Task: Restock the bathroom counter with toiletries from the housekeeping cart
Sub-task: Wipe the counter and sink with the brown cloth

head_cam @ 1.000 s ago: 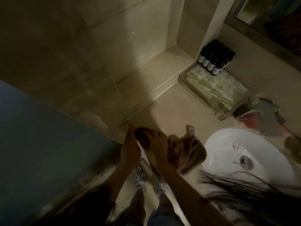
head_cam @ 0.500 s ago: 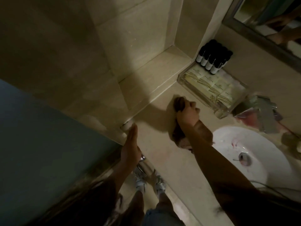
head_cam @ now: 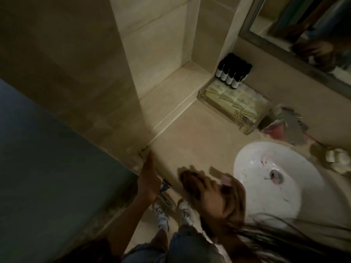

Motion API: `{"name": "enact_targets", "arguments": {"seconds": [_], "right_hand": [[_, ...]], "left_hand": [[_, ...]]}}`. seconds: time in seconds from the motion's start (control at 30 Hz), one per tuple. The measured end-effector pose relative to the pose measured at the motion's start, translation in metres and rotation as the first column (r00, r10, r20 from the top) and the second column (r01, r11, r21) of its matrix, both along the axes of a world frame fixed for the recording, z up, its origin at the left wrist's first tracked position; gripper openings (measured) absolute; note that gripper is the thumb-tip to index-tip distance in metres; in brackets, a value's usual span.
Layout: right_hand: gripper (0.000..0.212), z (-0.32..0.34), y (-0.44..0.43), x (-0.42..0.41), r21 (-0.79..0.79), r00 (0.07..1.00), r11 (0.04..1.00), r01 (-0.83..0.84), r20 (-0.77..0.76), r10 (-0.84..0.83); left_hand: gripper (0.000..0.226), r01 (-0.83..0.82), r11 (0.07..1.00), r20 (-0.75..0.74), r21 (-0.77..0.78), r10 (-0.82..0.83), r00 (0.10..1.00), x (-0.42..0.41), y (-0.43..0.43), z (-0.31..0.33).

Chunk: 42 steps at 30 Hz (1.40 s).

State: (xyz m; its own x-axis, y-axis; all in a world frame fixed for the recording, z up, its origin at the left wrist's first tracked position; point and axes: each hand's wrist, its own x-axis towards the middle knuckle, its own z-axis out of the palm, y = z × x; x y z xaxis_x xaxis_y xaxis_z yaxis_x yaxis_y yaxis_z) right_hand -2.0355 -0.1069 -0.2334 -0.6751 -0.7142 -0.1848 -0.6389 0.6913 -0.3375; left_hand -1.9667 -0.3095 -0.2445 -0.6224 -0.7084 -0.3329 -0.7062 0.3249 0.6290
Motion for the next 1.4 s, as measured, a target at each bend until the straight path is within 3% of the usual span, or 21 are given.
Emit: {"name": "enact_targets", "arguments": {"seconds": [0.13,0.2,0.3,0.47,0.57,0.67,0.73,0.8,0.97,1.13,1.27,1.33,1.4], "right_hand": [[0.057,0.009,0.006,-0.088,-0.011,0.925,0.926,0.378,0.042,-0.377],[0.053,0.016,-0.027,-0.120,0.014,0.894,0.895,0.446,0.039,-0.446],[0.057,0.015,-0.078,-0.148,0.020,0.858,0.859,0.512,0.045,-0.512],[0.061,0.013,-0.137,-0.124,0.024,0.923,0.923,0.385,0.023,-0.385],[0.063,0.009,-0.151,-0.087,0.019,0.970,0.970,0.244,0.008,-0.244],[0.058,0.003,-0.148,-0.045,-0.029,0.986,0.986,0.166,0.024,-0.166],[0.053,-0.002,-0.134,-0.021,-0.066,0.992,0.990,0.121,-0.010,-0.122],[0.051,-0.006,-0.114,-0.003,-0.078,0.992,0.991,0.108,-0.057,-0.113],[0.048,-0.006,-0.049,0.039,-0.078,0.989,0.990,0.114,-0.090,-0.120],[0.051,-0.010,0.029,0.077,-0.087,0.967,0.969,0.230,-0.094,-0.238],[0.047,-0.002,0.114,0.086,-0.133,0.896,0.886,0.445,0.048,-0.442],[0.043,0.010,0.160,0.090,-0.242,0.809,0.772,0.588,0.183,-0.559],[0.037,0.026,0.206,0.099,-0.365,0.696,0.595,0.716,0.308,-0.649]], "left_hand": [[0.076,0.131,0.990,0.002,-0.050,-0.131,0.991,0.007,-0.004,0.002],[0.078,0.256,0.949,0.004,-0.183,-0.259,0.966,0.010,-0.009,-0.004],[0.080,0.260,0.941,0.044,-0.216,-0.257,0.965,0.010,-0.011,-0.005],[0.081,0.288,0.924,-0.008,-0.252,-0.300,0.954,0.011,-0.014,-0.005],[0.066,0.293,0.908,-0.089,-0.298,-0.332,0.939,0.016,-0.018,-0.008],[0.059,0.290,0.918,-0.063,-0.272,-0.318,0.946,0.010,-0.016,0.002],[0.070,0.359,0.867,0.010,-0.345,-0.379,0.925,0.009,-0.014,0.004],[0.084,0.447,0.845,0.162,-0.292,-0.417,0.894,0.012,-0.010,0.005],[0.069,0.492,0.834,0.225,-0.250,-0.444,0.867,0.025,0.015,0.009],[0.069,0.626,0.748,0.318,-0.218,-0.552,0.771,0.040,0.091,0.021],[0.067,0.728,0.652,0.272,-0.214,-0.676,0.685,0.052,0.162,0.029],[0.069,0.769,0.606,0.228,-0.202,-0.735,0.639,0.054,0.197,0.031],[0.068,0.812,0.557,0.196,-0.176,-0.788,0.583,0.054,0.235,0.034]]}}
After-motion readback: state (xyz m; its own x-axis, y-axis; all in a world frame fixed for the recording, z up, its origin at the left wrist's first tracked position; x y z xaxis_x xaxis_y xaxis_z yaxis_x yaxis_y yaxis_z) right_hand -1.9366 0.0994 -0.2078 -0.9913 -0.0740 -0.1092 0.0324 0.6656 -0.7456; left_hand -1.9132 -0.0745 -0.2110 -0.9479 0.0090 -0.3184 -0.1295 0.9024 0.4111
